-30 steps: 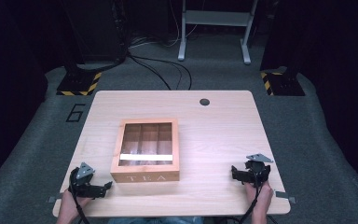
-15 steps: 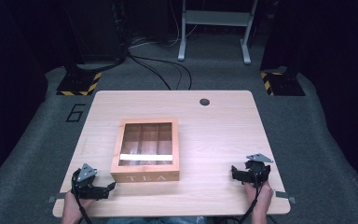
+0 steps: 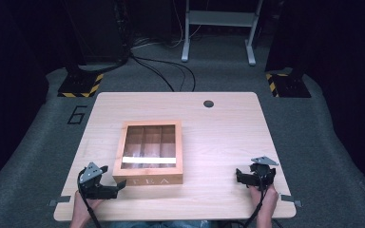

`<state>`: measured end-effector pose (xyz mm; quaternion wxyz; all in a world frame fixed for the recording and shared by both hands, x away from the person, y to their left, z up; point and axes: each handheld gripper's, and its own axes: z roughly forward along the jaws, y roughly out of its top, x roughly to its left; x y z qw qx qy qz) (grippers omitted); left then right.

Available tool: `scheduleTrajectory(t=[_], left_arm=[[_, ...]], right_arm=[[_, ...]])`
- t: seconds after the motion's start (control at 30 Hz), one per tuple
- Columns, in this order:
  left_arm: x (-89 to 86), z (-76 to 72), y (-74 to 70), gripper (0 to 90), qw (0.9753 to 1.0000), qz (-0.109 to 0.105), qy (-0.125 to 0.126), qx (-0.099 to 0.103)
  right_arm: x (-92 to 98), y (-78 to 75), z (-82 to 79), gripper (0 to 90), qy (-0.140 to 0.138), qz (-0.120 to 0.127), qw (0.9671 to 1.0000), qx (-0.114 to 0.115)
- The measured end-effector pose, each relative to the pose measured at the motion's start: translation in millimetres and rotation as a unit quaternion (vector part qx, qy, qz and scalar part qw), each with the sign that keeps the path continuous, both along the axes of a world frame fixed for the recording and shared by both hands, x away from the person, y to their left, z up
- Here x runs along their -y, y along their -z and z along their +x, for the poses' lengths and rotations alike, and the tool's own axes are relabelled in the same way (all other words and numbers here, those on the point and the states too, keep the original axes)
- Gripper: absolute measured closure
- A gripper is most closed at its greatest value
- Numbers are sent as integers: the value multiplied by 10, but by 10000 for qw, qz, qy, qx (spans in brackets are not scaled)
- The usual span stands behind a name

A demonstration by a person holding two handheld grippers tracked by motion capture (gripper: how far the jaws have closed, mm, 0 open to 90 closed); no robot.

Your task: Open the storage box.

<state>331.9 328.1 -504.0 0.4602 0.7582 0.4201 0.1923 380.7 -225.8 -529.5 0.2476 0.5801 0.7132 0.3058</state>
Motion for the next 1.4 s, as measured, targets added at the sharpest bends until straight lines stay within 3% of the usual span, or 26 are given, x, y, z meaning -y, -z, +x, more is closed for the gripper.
scheduleTrajectory(t=[0.07, 0.37, 0.5, 1.4], left_arm=[[18, 9, -12, 7, 9999, -58, 15, 97], [41, 12, -20, 108, 9994, -199, 264, 138], [49, 10, -10, 151, 9991, -117, 373, 156], [13, -36, 21, 220, 9986, -260, 349, 293]], right_arm=[[0, 0, 0, 32, 1, 1, 10000, 0], [-1, 1, -1, 33, 6, -4, 10000, 5], [0, 0, -1, 33, 3, 0, 10000, 1], [1, 1, 1, 33, -11, -14, 10000, 18]])
